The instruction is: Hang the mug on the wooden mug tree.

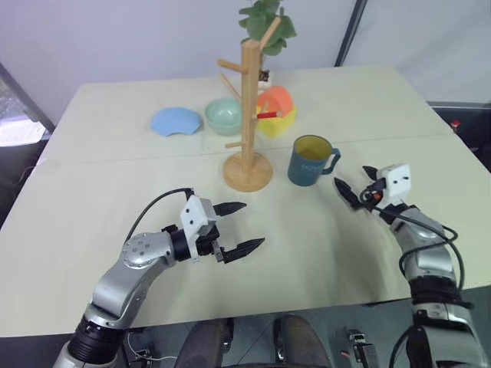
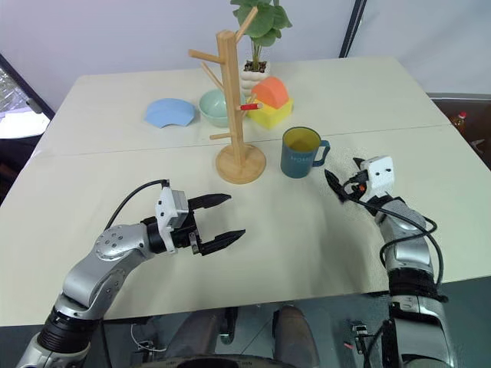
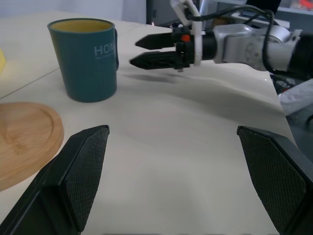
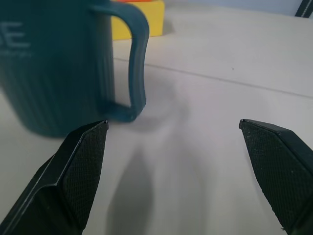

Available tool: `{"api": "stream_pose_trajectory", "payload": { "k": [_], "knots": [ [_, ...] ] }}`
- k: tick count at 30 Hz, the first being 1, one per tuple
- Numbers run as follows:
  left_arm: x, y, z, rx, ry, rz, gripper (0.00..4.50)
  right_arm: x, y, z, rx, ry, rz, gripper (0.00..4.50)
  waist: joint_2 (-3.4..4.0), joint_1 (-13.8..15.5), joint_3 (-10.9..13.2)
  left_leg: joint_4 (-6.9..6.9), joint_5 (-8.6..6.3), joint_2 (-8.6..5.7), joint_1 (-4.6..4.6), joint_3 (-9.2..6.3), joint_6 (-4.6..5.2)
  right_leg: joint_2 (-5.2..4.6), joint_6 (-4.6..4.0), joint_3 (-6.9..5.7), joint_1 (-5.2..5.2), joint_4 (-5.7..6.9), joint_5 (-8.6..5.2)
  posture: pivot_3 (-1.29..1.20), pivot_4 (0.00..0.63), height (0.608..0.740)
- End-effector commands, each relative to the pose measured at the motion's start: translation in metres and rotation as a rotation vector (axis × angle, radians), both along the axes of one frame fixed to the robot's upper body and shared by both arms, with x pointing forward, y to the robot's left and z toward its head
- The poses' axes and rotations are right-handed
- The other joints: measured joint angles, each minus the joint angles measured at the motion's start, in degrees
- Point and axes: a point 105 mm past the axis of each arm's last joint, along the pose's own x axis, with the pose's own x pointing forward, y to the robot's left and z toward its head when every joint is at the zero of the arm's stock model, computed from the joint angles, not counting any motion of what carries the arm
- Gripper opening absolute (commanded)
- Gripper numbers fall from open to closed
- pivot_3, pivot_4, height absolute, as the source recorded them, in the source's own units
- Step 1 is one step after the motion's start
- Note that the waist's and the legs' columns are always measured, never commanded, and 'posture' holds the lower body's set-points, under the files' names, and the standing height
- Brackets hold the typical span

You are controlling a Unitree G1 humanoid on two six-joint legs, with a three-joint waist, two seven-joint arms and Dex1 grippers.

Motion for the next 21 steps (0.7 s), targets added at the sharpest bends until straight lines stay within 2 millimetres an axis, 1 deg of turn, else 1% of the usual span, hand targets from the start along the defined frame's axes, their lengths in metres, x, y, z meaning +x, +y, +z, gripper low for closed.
{"api": "stream_pose_trajectory", "payload": {
  "k": [1, 8, 18, 19, 21],
  "knots": [
    [-0.001, -0.001, 0.007, -0.011, -0.034, 0.003, 4.5, 0.011, 0.002, 0.015, -0.008, -0.057, -0.013, 4.46, 0.0, 0.0, 0.0, 0.0, 0.0, 0.0, 0.0, 0.0, 0.0, 0.01, 0.0, 0.0, 0.0, 0.0, 0.0, 0.0, 0.15, 0.74],
    [-0.001, 0.0, 0.009, -0.009, -0.041, 0.016, 4.5, 0.019, 0.01, 0.018, -0.001, -0.067, -0.003, 4.46, 0.0, 0.1, 0.0, 0.04, 0.0, -0.01, 0.0, -0.02, 0.0, 0.02, 0.04, 0.01, 0.02, 0.0, 0.02, 0.0, 0.15, 0.74],
    [-0.001, 0.001, 0.01, -0.009, -0.047, 0.033, 4.5, 0.029, 0.017, 0.012, 0.038, -0.027, -0.005, 4.46, 0.01, 0.0, 0.0, 0.06, 0.0, -0.01, 0.02, -0.02, 0.0, 0.04, 0.06, 0.04, 0.0, 0.08, 0.04, 0.0, 0.15, 0.74],
    [0.0, 0.002, 0.011, -0.009, -0.049, 0.035, 4.5, 0.031, 0.018, 0.012, 0.044, -0.022, -0.002, 4.23, 0.01, 0.0, 0.0, 0.06, 0.01, -0.01, 0.02, -0.02, 0.0, 0.04, 0.06, 0.04, 0.0, 0.08, 0.04, 0.0, 0.15, 0.74],
    [0.0, 0.002, 0.011, -0.009, -0.051, 0.04, 4.5, 0.033, 0.02, 0.011, 0.053, -0.014, 0.007, 3.62, 0.01, 0.0, 0.0, 0.06, 0.01, -0.01, 0.02, -0.02, 0.0, 0.05, 0.07, 0.04, 0.0, 0.09, 0.04, 0.0, 0.15, 0.74]
  ]
}}
